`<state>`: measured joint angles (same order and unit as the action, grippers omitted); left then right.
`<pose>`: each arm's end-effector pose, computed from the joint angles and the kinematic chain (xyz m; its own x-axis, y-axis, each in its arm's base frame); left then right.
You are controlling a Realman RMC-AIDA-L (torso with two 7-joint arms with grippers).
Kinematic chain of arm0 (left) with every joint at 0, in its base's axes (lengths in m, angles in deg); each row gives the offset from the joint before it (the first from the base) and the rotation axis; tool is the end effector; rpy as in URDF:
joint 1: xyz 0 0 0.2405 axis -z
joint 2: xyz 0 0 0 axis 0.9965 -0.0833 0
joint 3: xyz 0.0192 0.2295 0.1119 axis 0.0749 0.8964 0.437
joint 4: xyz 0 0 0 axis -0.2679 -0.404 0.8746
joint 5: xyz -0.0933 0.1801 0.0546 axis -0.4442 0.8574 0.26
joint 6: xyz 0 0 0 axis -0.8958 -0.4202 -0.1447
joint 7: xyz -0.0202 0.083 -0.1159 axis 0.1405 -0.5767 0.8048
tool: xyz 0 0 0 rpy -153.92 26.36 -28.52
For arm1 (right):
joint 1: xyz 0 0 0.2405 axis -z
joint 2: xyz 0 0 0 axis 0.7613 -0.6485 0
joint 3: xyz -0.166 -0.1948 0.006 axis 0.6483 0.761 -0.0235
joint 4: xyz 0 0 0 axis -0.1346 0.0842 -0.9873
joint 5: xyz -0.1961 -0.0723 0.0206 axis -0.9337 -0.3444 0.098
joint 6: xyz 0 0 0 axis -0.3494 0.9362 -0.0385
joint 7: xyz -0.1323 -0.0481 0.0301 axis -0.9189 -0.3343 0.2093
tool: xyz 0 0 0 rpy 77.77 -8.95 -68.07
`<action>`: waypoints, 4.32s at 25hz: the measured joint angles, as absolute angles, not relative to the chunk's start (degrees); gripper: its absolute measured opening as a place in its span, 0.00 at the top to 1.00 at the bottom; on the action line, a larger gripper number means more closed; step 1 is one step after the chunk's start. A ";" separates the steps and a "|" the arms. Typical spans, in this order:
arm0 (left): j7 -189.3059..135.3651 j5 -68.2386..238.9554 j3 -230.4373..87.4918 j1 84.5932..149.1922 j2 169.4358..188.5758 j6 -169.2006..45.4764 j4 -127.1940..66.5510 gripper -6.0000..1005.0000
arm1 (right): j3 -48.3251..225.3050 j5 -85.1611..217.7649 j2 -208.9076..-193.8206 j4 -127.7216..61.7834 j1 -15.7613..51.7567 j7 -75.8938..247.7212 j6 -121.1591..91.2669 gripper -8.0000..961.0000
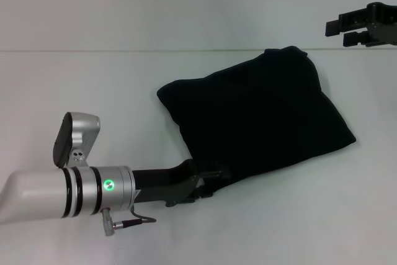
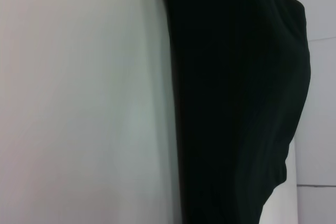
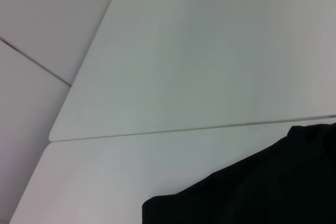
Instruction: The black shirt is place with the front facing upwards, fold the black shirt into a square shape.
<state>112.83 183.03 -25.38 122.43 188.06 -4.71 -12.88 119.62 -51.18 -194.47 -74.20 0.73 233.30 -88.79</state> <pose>-0.2493 0.3324 -0.1085 -0.1781 0.9402 0.2902 0.9484 0.0854 0.3054 0.2023 0.4464 0.1143 0.2876 -0.8371 -0.4654 -0.9569 -0.2713 -0.1035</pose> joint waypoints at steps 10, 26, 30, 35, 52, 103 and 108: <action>112.93 183.22 -25.45 122.06 187.84 -4.29 -12.40 0.43 | 119.54 -50.57 -194.43 -73.54 0.67 233.30 -88.82 0.34; 112.25 183.16 -25.66 120.38 186.68 -2.00 -11.94 0.96 | 119.55 -49.85 -194.03 -72.90 0.99 233.30 -89.05 0.34; 112.07 182.84 -26.19 117.76 184.74 0.85 -10.45 0.96 | 119.54 -49.85 -193.92 -72.67 1.07 233.30 -89.13 0.34; 112.32 182.84 -27.03 116.64 181.38 3.16 -10.18 0.96 | 119.54 -49.85 -193.93 -72.63 1.05 233.30 -89.17 0.34; 108.51 187.60 -28.29 116.54 177.89 11.58 -5.97 0.92 | 119.48 -49.86 -194.02 -72.12 0.88 232.86 -89.29 0.33; 67.75 188.47 -34.27 121.88 180.78 13.74 4.10 0.06 | 118.02 -38.59 -208.17 -65.78 13.57 170.17 -86.29 0.11; 70.70 188.73 -33.02 122.32 180.79 13.11 4.16 0.06 | 118.21 -38.58 -208.25 -64.70 13.35 169.47 -84.98 0.11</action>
<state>70.70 188.73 -33.02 122.32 180.79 13.11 4.16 118.21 -38.58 -208.25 -64.70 13.35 169.47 -84.98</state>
